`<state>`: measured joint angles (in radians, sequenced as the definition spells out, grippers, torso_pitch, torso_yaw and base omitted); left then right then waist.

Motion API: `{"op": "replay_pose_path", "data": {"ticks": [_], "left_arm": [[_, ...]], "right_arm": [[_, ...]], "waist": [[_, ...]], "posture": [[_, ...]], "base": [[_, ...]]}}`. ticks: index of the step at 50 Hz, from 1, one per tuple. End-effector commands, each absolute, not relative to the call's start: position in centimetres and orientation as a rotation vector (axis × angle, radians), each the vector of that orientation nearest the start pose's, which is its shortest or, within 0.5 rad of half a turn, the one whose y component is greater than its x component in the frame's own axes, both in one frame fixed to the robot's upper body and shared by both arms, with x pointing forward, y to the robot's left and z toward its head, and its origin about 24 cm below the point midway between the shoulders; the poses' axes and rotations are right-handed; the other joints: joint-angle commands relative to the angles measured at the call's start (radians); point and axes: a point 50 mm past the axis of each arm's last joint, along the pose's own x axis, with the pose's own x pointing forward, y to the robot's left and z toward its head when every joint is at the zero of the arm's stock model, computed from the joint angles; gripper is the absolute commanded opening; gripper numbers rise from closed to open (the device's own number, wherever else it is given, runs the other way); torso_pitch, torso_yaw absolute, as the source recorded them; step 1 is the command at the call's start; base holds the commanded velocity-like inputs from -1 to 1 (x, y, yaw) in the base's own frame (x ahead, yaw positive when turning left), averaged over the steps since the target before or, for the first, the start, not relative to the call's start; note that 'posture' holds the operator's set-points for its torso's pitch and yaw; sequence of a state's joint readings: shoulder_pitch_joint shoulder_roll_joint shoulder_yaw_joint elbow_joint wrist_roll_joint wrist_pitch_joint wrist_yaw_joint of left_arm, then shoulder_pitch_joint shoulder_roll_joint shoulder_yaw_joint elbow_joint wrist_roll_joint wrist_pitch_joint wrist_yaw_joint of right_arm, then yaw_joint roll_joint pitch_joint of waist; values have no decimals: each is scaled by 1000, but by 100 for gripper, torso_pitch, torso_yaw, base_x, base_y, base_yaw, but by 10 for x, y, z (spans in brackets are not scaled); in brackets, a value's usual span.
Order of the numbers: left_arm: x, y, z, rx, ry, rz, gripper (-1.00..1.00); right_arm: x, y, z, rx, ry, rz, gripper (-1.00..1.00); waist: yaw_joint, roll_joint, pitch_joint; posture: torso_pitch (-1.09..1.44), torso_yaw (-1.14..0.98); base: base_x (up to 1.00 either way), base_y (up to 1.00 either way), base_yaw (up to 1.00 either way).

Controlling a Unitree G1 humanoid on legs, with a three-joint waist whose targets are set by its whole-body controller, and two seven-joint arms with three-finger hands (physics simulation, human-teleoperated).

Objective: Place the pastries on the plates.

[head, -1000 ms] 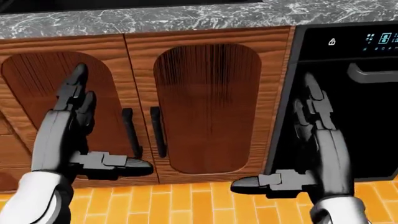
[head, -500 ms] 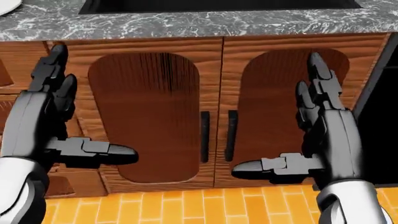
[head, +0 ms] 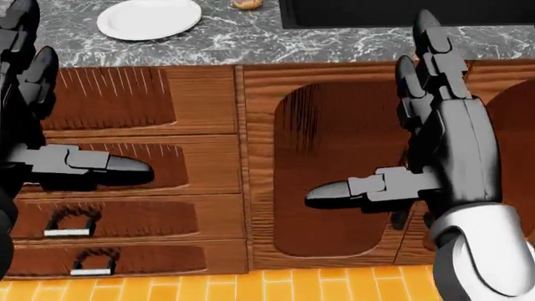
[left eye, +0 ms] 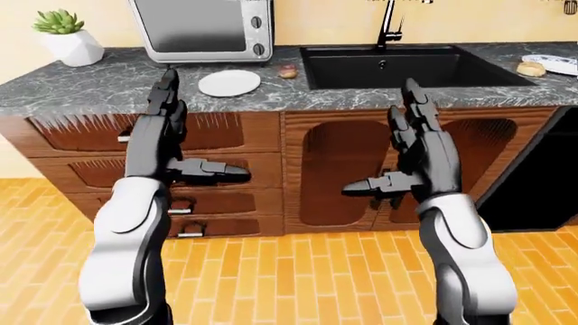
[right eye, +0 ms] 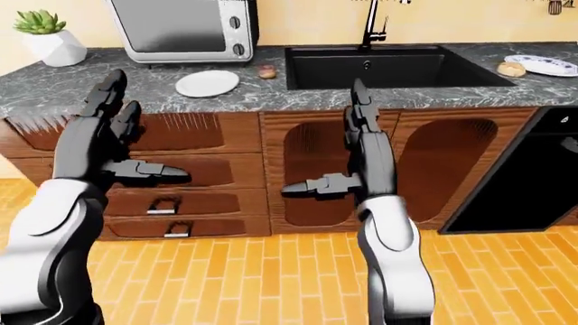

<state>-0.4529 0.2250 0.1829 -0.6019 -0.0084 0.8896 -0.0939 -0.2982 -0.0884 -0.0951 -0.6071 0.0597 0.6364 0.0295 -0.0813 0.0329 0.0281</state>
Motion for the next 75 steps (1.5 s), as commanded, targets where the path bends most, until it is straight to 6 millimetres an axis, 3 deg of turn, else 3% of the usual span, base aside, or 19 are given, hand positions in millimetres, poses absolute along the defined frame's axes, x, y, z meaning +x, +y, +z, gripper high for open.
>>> {"op": "replay_pose_path", "data": {"ticks": [1,3,8,18,19,21,26,28,30,40,42,46,50,57,66,70,71,72,75], "left_arm": [[271,184,230,178,-241,39,100],[270,184,233,181,-246,37,100],[270,183,235,187,-251,36,100],[269,185,239,195,-254,41,100],[269,185,240,196,-254,41,100],[270,185,240,196,-255,41,100],[270,184,240,205,-253,41,100],[269,185,242,208,-256,43,100],[267,185,244,210,-260,43,100],[265,184,244,219,-260,42,100],[265,185,245,220,-261,43,100],[265,184,244,220,-260,40,100],[265,184,244,220,-260,39,100],[267,183,244,222,-258,35,100],[268,181,246,225,-259,27,100],[267,182,242,224,-253,31,100],[266,183,242,223,-254,32,100],[266,183,242,224,-254,33,100],[266,183,241,224,-253,32,100]], "right_arm": [[259,-152,203,-29,-322,67,100],[258,-153,204,-23,-326,65,100],[258,-155,202,-9,-313,51,100],[259,-157,206,23,-325,28,100],[259,-156,207,20,-328,32,100],[259,-157,206,18,-327,31,100],[258,-159,208,19,-333,24,100],[257,-159,209,18,-338,22,100],[256,-159,212,17,-344,23,100],[254,-168,216,49,-352,-19,100],[253,-168,217,47,-353,-19,100],[252,-168,218,39,-360,-16,100],[250,-168,219,28,-364,-13,100],[252,-167,218,21,-361,-12,100],[251,-166,216,-6,-357,-3,100],[251,-165,214,2,-353,0,100],[251,-165,214,4,-353,-1,100],[251,-165,214,4,-354,-1,100],[251,-165,214,1,-354,-3,100]], "waist": [[17,54,-15],[21,54,18],[53,38,21],[64,-74,-30],[73,-6,-14],[58,-20,15],[51,-28,9],[54,5,22],[75,80,-5],[97,-30,-7],[84,7,-8],[80,-1,-22],[97,-111,-28],[81,-63,15],[77,-10,0],[72,76,-24],[82,29,-15],[74,50,-10],[86,31,-20]], "posture": [[0,0],[0,0],[0,0],[0,0],[0,0],[0,0],[0,0],[0,0],[0,0],[0,0],[0,0],[0,0],[0,0],[0,0],[0,0],[0,0],[0,0],[0,0],[0,0]], "base": [[60,21,0],[60,6,0],[50,0,0],[1,-1,0],[27,-12,0],[29,-11,0],[31,-12,0],[32,-14,0],[32,-14,0],[13,-8,0],[0,-66,0],[0,-56,0],[2,-14,0],[32,0,0],[33,1,0],[26,1,0],[22,0,0],[20,0,0],[21,0,0]]}}
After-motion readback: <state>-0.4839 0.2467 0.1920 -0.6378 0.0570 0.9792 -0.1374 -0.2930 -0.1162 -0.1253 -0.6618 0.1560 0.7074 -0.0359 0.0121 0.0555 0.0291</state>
